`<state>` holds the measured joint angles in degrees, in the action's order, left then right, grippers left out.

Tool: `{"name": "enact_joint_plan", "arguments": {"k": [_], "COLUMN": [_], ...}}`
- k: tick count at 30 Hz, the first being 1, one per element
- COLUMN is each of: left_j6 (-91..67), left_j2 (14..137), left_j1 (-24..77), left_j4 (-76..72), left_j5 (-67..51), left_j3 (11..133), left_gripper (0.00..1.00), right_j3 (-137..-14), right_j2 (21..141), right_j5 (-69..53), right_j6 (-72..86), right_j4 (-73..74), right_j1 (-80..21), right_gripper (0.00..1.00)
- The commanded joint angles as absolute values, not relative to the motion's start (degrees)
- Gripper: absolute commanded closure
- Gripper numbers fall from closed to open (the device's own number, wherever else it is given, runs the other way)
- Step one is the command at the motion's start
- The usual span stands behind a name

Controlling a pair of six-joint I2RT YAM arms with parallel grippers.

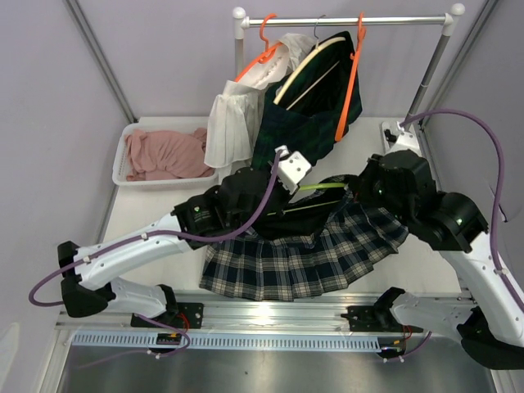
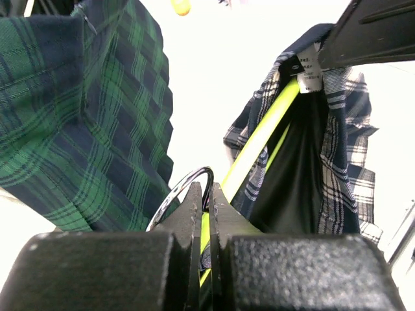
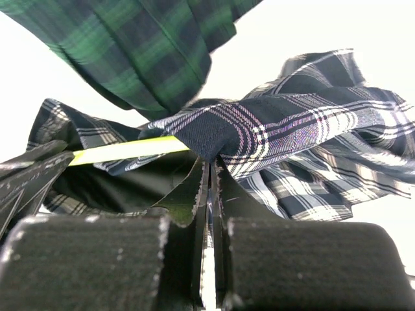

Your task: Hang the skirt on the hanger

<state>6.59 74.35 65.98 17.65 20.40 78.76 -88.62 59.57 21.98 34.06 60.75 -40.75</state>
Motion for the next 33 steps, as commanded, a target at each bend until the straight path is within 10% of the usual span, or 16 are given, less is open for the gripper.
{"name": "enact_joint_plan", "arguments": {"k": [1, 9, 21, 33], "left_j6": [7.21, 3.96, 6.68, 5.98], "left_j2": [70.76, 65.93, 66.35, 70.31], "left_j1": [64.69, 57.94, 53.01, 50.36], "left_j4": [14.42, 12.83, 18.19, 23.29], "left_j5": [17.06, 5.38, -12.89, -23.55], "left_j3": [81.91, 79.55, 83.05, 89.38], "left_gripper": [1.0, 1.0, 1.0, 1.0], "right_j3": [-88.43, -73.13, -80.06, -87.36], "right_j2": [56.88, 51.68, 49.05, 56.41], "right_j5": [21.01, 12.49, 5.37, -4.47], "right_j6": [33.75, 31.99, 23.13, 5.64], "right_j4": [61.79, 54.85, 44.75, 37.09], "right_j1": [-41.83, -43.41, -48.5, -51.15], "right_gripper": [1.0, 0.93, 0.45, 0.34]}}
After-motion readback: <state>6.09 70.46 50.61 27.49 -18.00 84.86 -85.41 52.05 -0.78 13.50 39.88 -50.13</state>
